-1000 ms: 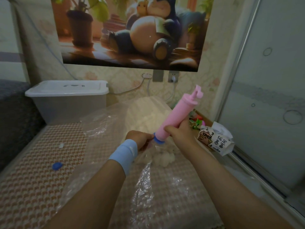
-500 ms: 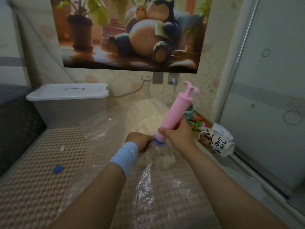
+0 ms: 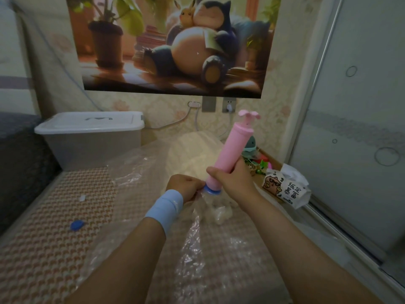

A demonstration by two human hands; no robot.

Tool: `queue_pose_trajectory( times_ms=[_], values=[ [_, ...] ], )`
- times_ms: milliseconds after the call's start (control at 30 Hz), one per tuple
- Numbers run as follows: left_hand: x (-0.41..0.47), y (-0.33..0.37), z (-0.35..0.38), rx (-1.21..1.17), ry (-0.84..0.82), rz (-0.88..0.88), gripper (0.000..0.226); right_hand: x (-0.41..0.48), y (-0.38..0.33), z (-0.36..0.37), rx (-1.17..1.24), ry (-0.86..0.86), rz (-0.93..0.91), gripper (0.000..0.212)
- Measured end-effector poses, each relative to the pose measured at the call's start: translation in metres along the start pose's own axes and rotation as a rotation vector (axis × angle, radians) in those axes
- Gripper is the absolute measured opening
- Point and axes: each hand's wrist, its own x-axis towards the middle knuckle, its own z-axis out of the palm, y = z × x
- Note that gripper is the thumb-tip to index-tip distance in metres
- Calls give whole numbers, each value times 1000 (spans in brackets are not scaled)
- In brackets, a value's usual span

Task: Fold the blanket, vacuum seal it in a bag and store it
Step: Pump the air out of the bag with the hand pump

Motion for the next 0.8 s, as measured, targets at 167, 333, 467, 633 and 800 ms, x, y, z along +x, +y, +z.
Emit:
queue_pose_trajectory(
  times_ms=[167, 333, 467, 633, 800],
  values=[
    [8, -22, -16, 833, -106, 375, 70, 2, 7, -13, -201, -103, -15, 54],
    [13, -86, -33, 1249, -346, 227, 145, -5, 17, -17, -478, -265, -18, 41],
    [3, -73, -32, 1293, -359, 98, 147, -12, 15, -12, -499, -365, -80, 31],
    [-7, -23, -31, 1132, -286, 279, 130, -14, 12, -11, -570, -395, -146, 40],
    [-37, 18, -21, 243, -217, 685, 74, -17, 7, -10, -564, -399, -189, 48]
  ],
)
